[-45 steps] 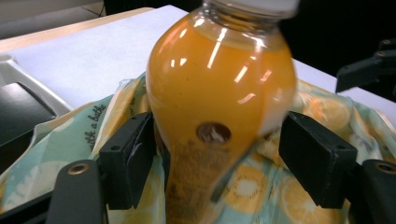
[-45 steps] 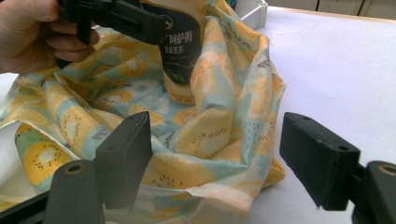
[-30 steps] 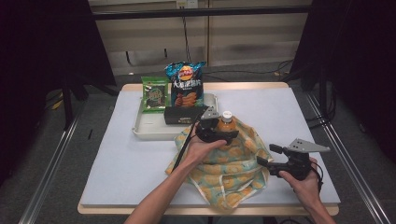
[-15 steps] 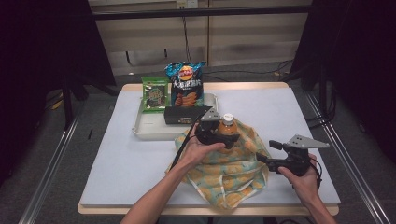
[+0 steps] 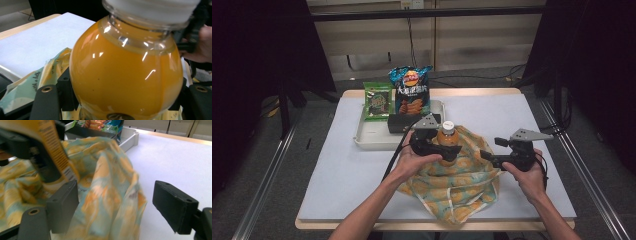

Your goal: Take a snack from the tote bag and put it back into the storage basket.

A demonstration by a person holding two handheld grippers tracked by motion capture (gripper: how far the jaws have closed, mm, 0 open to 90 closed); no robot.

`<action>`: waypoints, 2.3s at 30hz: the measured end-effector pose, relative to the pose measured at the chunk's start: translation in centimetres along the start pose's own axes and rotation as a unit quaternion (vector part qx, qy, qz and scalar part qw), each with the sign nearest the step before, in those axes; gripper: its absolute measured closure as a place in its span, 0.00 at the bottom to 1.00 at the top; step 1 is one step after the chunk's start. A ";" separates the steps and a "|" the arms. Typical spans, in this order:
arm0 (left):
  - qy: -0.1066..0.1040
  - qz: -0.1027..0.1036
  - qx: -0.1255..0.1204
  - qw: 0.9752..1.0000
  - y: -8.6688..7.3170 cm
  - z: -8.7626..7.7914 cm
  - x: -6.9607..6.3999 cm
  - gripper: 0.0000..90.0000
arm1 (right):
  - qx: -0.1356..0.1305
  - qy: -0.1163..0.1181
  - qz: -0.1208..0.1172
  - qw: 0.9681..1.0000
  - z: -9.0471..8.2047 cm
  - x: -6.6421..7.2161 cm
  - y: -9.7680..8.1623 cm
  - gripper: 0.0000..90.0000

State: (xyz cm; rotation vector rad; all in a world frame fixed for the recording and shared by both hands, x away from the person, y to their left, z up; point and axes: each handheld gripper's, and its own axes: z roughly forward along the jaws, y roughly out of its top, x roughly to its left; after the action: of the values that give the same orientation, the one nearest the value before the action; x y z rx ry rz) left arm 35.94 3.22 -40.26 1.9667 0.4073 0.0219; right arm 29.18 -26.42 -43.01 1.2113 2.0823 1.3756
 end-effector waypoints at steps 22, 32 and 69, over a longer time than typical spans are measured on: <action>-0.003 0.002 -0.033 0.999 0.6 -6.1 1.8 0.35 | 0.055 0.023 -0.022 0.998 5.0 -0.4 0.7 0.88; 0.026 0.006 -0.050 0.998 1.2 -9.3 3.2 0.35 | 0.051 0.033 -0.031 0.998 1.0 0.4 -0.8 0.99; 0.089 -0.015 -0.060 0.994 -0.8 -14.7 7.7 0.35 | 0.003 0.003 0.004 1.000 -4.3 -0.8 -3.6 0.60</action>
State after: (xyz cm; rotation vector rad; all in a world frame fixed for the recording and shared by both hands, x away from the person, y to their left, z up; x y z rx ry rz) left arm 40.09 18.81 -36.02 1.8466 0.5408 0.1990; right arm 25.06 -30.03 -44.30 1.2210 2.0897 1.3782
